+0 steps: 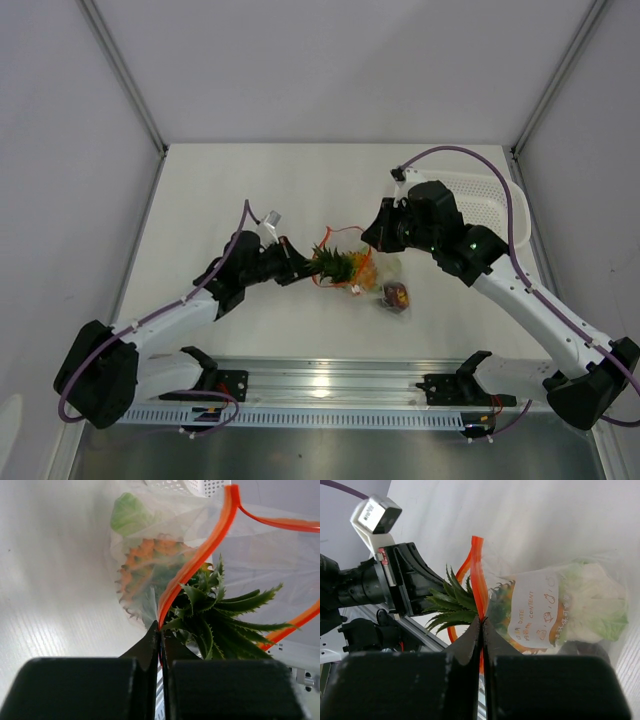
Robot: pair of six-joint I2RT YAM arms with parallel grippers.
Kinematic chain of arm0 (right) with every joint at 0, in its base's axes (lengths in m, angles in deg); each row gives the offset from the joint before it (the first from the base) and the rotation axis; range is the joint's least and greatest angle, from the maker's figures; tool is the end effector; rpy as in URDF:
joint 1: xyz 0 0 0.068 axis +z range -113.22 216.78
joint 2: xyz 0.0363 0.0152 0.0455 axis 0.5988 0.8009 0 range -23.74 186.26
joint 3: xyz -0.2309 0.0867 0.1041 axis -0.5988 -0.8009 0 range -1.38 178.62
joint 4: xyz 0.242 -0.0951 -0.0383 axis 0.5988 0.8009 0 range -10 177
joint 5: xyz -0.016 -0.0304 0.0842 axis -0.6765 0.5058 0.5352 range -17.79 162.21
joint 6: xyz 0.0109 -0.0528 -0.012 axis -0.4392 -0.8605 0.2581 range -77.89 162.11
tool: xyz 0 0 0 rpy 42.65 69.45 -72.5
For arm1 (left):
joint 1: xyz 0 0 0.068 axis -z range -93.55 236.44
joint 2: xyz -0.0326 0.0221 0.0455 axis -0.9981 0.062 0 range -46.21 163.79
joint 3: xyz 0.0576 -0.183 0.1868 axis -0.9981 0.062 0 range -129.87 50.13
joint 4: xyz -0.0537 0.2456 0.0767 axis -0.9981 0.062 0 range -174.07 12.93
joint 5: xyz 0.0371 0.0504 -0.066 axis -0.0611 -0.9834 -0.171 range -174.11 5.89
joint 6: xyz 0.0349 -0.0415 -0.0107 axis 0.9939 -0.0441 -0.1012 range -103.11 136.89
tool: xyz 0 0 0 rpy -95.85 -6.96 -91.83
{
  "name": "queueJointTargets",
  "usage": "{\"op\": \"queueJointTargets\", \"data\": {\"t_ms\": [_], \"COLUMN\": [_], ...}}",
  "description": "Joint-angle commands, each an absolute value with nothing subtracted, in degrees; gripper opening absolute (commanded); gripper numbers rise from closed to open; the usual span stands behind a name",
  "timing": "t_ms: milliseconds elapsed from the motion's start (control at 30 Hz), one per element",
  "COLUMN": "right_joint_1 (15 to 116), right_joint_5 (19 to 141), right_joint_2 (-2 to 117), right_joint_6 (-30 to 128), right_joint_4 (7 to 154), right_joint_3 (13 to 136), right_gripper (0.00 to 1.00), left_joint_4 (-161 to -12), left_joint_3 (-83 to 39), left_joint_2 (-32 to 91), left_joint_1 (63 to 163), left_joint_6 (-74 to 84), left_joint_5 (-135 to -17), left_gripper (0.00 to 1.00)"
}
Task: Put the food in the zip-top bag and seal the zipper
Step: Adjust the zipper food storage bag at the center of the board.
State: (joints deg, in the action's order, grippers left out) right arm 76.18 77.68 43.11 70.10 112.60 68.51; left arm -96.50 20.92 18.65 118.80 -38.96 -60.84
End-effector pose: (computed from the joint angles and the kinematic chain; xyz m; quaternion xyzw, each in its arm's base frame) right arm 0.1972 0.1665 0.3694 -0.1097 0.8564 0.3133 0.3954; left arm 0.1991 -0.1438 0.2101 -0.0579 0.8233 -0.4960 0.2699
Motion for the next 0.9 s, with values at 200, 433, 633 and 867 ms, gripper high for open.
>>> {"op": "queueJointTargets", "data": {"t_ms": [200, 433, 633, 867], "right_joint_1": [75.98, 76.33, 76.77, 80.81], "right_joint_5": [75.81, 78.0, 86.26, 83.55], "right_joint_2": [44.28, 47.27, 50.78, 51.4], "right_joint_6": [62.68, 57.93, 59.42, 63.9], "right_joint_4": [120.77, 126.76, 129.13, 126.05], "right_joint_3": [76.57, 88.79, 90.21, 81.86], "right_gripper": [0.41, 0.6, 0.63, 0.6], "left_joint_4": [-91.11, -89.96, -91.63, -91.72], "left_joint_3": [11.12, 9.96, 10.93, 11.28], "left_joint_2": [9.96, 10.48, 11.01, 11.01], "left_joint_1": [119.14, 119.23, 119.23, 119.32], "left_joint_6": [-30.13, -29.16, -29.69, -29.42], "left_joint_5": [-58.18, -56.69, -55.89, -55.19], "left_gripper": [0.0, 0.01, 0.0, 0.01]}}
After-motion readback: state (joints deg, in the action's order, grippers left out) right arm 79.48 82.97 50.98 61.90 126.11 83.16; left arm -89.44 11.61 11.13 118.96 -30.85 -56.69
